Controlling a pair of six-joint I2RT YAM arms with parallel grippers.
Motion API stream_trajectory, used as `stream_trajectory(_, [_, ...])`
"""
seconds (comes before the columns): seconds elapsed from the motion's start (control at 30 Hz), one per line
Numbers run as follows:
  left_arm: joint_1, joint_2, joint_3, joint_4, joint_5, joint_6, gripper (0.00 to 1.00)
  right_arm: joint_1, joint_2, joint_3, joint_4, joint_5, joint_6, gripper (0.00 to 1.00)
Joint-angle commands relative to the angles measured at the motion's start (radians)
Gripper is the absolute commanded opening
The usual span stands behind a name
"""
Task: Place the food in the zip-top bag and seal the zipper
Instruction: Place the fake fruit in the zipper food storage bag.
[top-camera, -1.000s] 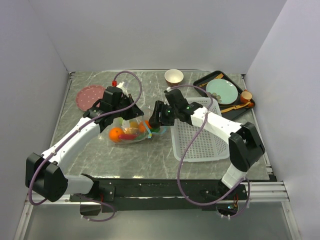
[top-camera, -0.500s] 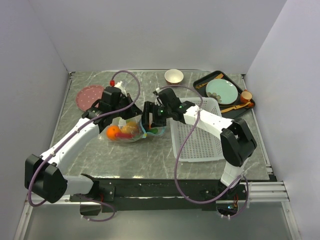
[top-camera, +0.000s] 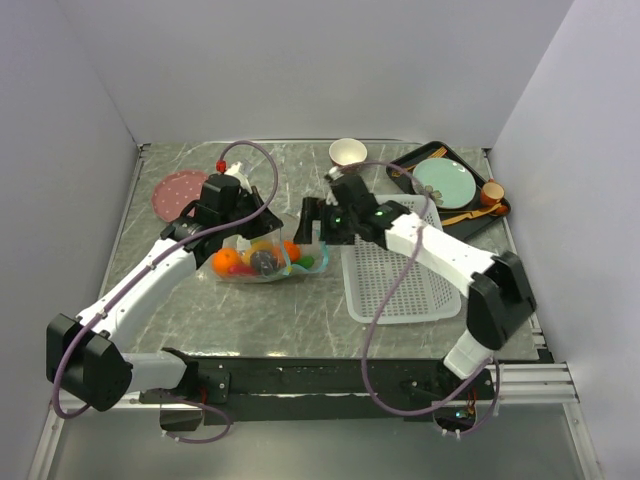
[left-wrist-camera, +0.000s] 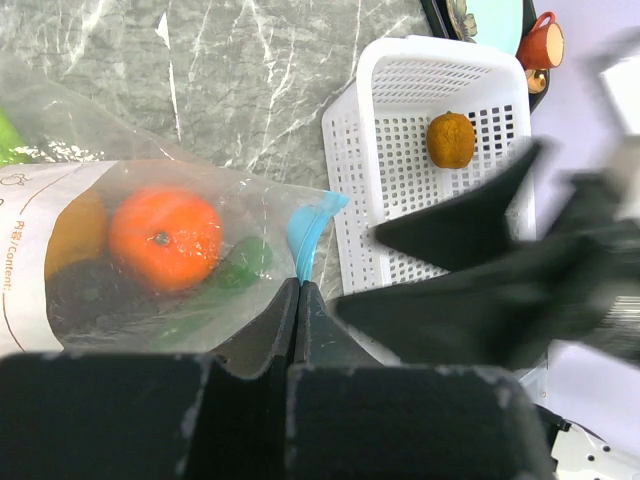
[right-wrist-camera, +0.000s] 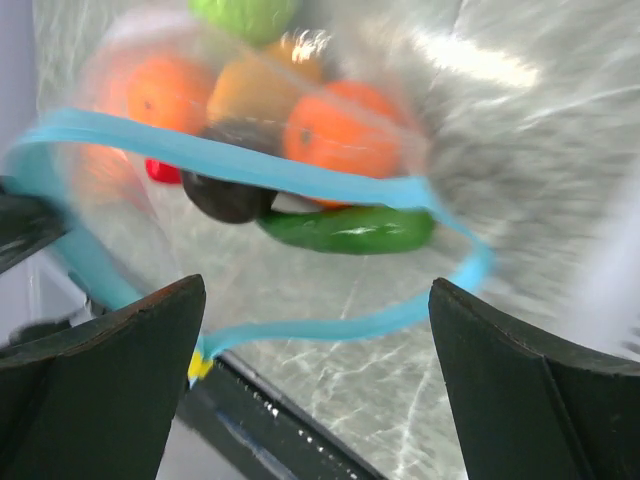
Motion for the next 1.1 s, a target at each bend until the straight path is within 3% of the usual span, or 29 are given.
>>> stream_trajectory(0.0, [-0.001, -0.009, 0.008, 0.032, -0.008, 0.003, 0.01, -0.065, -0.159, -0.039, -0.027, 0.213, 0.007, 1.0])
stream_trajectory(0.2, [-0.001, -0.001, 0.014, 0.026, 0.001, 0.007, 0.01, -0.131, -0.254, -0.085, -0.128, 0.456, 0.001, 1.0])
stream_trajectory(0.23, [-0.001, -0.004, 0.014, 0.019, 0.001, 0.009, 0.01, -0.155, -0.25, -0.086, -0.154, 0.546, -0.002, 1.0])
stream_trajectory(0.37, [-0.001, -0.012, -0.003, 0.029, -0.001, 0.006, 0.01, -0.238, -0.205, -0.091, -0.255, 0.651, -0.017, 1.0])
stream_trajectory(0.63, [-0.001, -0.005, 0.01, 0.02, 0.006, 0.009, 0.01, -0.361, -0.096, -0.079, -0.274, 0.696, -0.029, 1.0])
stream_trajectory(1.07, [-0.001, -0.001, 0.013, 0.011, -0.002, 0.0, 0.01, -0.404, -0.017, -0.088, -0.177, 0.68, -0.055, 0.96])
